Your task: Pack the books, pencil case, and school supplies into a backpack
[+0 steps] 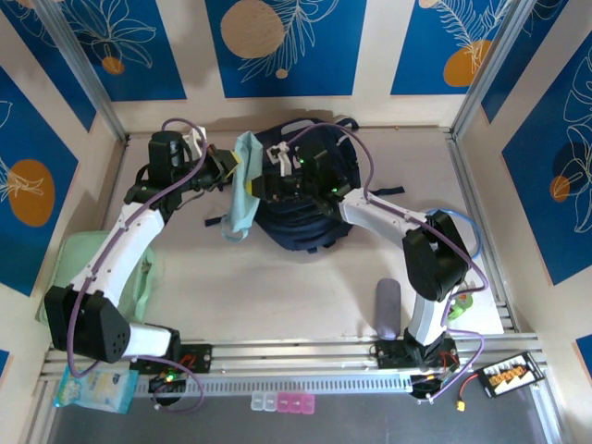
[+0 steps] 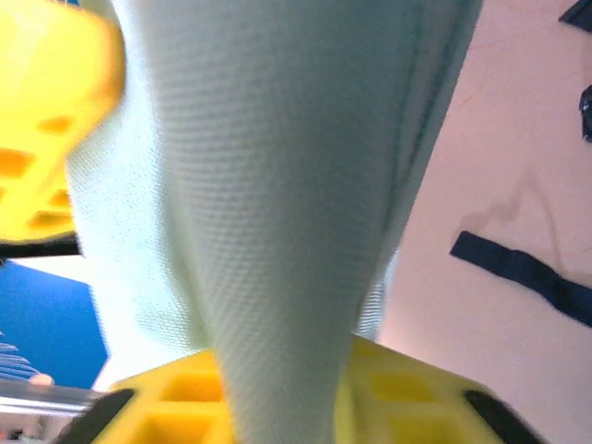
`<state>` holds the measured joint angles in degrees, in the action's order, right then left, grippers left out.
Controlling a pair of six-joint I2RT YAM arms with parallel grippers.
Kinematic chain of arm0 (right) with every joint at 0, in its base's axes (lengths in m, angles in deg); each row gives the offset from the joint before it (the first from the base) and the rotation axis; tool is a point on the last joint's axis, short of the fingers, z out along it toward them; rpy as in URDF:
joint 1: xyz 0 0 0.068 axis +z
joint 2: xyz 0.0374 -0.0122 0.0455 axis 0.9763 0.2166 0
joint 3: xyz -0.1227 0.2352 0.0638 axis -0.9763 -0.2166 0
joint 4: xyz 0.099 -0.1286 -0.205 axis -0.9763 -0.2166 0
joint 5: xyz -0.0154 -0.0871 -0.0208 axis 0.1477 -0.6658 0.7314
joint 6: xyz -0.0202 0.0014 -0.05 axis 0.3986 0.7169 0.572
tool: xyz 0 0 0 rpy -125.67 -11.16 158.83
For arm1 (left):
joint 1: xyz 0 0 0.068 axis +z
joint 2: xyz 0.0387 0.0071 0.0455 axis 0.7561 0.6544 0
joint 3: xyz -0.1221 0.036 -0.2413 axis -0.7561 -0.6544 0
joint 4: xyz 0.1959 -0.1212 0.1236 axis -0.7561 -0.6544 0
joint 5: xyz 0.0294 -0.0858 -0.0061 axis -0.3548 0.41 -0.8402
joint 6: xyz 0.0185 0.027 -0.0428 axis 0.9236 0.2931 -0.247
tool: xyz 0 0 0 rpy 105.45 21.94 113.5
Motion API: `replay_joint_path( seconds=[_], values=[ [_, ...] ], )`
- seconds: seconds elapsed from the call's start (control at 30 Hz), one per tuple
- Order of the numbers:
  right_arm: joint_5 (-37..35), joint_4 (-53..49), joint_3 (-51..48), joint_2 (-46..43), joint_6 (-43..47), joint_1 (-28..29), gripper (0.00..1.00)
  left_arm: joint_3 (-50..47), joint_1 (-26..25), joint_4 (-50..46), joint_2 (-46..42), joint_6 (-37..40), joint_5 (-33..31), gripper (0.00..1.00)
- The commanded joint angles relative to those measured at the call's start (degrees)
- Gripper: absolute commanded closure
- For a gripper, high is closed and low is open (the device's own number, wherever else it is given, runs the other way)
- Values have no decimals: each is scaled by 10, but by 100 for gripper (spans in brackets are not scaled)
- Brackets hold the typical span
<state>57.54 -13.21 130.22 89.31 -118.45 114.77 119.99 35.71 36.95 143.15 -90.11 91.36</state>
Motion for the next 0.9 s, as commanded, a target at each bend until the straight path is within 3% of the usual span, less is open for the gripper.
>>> replay_joint_path(
  seconds=[0.0,0.1,0.27,0.4,0.57,0.8,0.87],
  values=[
    [7,44,-21,-32,-15,-9,90,1,-3,2,-1,4,-3,92],
    [-15,36,-45,-61,-11,-20,95,9,-3,-23,-3,40,-25,63],
    [-39,3,-108,-145,-9,-75,95,42,-16,-113,-5,178,-105,34],
    [-90,-69,-145,-229,-1,-138,96,59,-54,-141,14,266,-152,17],
    [-141,-207,-154,-300,-22,-241,97,97,-133,-161,77,392,-235,10],
    [-166,-293,-191,-355,-51,-346,97,191,-216,-219,211,593,-225,6],
    [-157,-304,-199,-360,-59,-368,97,223,-235,-252,247,650,-251,6]
  ],
)
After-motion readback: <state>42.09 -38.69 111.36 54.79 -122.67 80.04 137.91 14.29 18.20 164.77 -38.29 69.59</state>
